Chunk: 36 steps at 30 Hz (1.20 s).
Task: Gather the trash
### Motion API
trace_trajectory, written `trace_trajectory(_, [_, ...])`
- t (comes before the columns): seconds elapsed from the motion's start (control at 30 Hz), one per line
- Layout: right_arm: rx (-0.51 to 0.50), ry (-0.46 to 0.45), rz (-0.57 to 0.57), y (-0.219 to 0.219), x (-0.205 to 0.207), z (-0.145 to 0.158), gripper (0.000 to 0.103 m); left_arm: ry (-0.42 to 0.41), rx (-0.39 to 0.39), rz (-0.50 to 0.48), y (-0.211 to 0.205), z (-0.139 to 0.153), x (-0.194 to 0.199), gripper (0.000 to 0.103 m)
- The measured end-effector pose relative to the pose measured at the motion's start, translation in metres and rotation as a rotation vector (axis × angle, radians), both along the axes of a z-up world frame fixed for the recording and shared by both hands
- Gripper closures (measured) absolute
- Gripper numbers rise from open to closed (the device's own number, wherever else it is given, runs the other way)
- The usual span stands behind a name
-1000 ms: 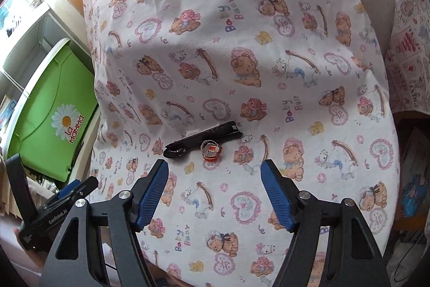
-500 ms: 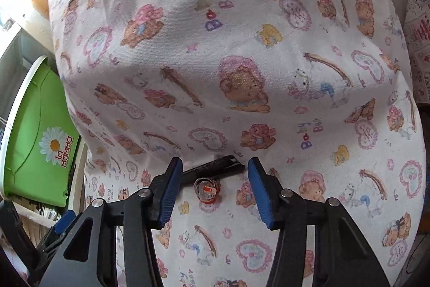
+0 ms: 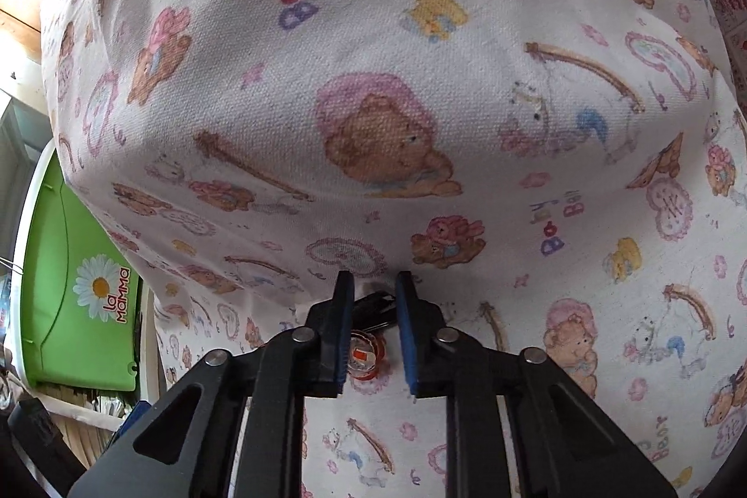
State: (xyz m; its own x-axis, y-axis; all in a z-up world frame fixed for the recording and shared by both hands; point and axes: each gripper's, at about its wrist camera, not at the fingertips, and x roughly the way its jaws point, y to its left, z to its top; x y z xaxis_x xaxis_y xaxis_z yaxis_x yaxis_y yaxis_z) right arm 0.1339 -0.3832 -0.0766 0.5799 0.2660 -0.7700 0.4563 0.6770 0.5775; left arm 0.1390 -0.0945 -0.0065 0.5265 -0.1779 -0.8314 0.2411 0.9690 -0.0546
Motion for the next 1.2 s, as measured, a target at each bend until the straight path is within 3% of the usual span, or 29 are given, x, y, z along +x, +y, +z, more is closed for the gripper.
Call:
trace_trajectory(0.13, [0.002, -0.007, 0.016, 0.008, 0.0, 0.001, 0.1, -0.001, -0.003, -0.001, 0.0, 0.001, -0.001, 0.015])
trace_trajectory(0.47, [-0.014, -0.175, 0.152, 0.032, -0.016, 0.04, 0.101, -0.002, -0.007, -0.003, 0.0, 0.004, -0.001, 0.015])
trace_trajectory(0.63, [-0.173, -0.337, 0.156, 0.042, -0.047, 0.085, 0.102, 0.026, -0.015, -0.023, -0.004, -0.001, -0.002, 0.021])
trace_trajectory(0.7, [-0.299, -0.372, 0.141, 0.049, -0.059, 0.1, 0.102, 0.052, -0.016, -0.065, -0.012, -0.006, -0.004, 0.031])
trace_trajectory(0.8, [-0.417, -0.35, 0.102, 0.038, -0.074, 0.111, 0.102, 0.078, 0.002, -0.18, -0.036, -0.015, -0.012, 0.043])
trace_trajectory(0.93, [-0.433, -0.312, 0.069, 0.021, -0.078, 0.109, 0.102, 0.047, 0.076, -0.333, -0.076, -0.027, -0.029, 0.042])
trace_trajectory(1.03, [-0.424, -0.32, 0.064, 0.013, -0.081, 0.111, 0.102, 0.029, 0.121, -0.375, -0.099, -0.038, -0.035, 0.036])
trace_trajectory(1.2, [-0.414, -0.314, 0.066, 0.016, -0.079, 0.109, 0.102, 0.066, 0.123, -0.354, -0.116, -0.056, -0.023, 0.036])
